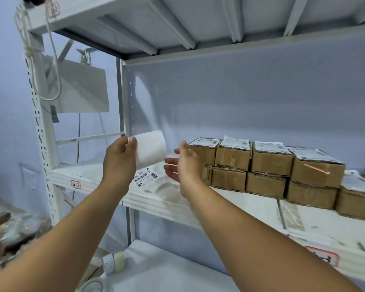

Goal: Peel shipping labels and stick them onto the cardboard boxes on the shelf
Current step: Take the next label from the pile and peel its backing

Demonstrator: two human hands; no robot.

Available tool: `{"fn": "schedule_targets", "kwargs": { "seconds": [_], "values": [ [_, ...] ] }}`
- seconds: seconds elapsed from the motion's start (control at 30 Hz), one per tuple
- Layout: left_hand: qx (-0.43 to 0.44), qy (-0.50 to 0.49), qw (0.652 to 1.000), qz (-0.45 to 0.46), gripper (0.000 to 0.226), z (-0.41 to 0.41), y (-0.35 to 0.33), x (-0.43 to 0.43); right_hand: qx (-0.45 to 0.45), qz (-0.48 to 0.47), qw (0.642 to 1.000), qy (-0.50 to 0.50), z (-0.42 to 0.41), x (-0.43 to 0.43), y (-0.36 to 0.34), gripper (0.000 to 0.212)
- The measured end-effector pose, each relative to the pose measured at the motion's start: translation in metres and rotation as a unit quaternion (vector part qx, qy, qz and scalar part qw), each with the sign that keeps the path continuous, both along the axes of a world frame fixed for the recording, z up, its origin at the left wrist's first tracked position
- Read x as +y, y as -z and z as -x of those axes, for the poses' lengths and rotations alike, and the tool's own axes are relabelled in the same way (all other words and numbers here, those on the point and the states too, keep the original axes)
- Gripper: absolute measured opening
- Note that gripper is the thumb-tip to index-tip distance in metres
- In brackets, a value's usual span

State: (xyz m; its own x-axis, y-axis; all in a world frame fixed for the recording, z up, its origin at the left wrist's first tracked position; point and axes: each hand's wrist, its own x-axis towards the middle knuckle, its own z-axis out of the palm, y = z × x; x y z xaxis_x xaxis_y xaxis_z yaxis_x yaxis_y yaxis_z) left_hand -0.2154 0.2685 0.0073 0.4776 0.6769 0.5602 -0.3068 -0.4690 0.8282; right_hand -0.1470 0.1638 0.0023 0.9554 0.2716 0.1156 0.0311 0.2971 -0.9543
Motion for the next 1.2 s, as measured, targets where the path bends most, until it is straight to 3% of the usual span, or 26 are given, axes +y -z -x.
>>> {"fn": "schedule_targets", "kwargs": {
  "seconds": [0.07,0.17,0.27,0.37,0.53,0.63,0.73,0.83,1.07,1.2],
  "values": [
    [0.026,0.005,0.997,-0.074,0.029,0.003,0.001,-0.016,0.066,-0.008,0.994,-0.088,0.001,-0.015,-0.004,0.047],
    [0.062,0.036,0.987,-0.145,0.025,0.008,0.003,-0.044,0.096,-0.021,0.988,-0.122,0.003,-0.040,-0.006,0.025],
    [0.066,0.098,0.985,-0.124,0.022,0.010,0.004,-0.070,0.095,-0.046,0.990,-0.090,0.005,-0.069,-0.010,0.010],
    [0.051,0.169,0.980,-0.086,0.027,0.009,0.002,-0.095,0.023,0.010,0.999,-0.029,0.005,-0.103,-0.009,0.032],
    [0.044,0.120,0.981,-0.146,0.014,-0.008,0.001,-0.150,-0.022,0.050,0.998,0.029,0.007,-0.164,-0.013,0.050],
    [0.074,0.203,0.975,-0.044,0.025,-0.017,-0.002,-0.187,-0.031,0.016,0.998,0.046,0.006,-0.202,-0.017,0.058],
    [0.014,0.355,0.930,0.097,0.042,-0.022,-0.007,-0.229,-0.051,0.032,0.996,0.066,0.011,-0.242,-0.019,0.069],
    [0.018,0.390,0.915,0.105,0.048,-0.027,-0.011,-0.274,-0.078,0.063,0.991,0.089,0.018,-0.287,-0.025,0.074],
    [0.037,0.421,0.904,0.058,0.047,-0.050,-0.009,-0.354,-0.131,0.114,0.966,0.194,0.003,-0.374,-0.030,0.058],
    [0.022,0.394,0.919,-0.002,0.051,-0.069,-0.005,-0.392,-0.134,0.197,0.913,0.332,-0.025,-0.426,-0.029,0.036]
  ]
}}
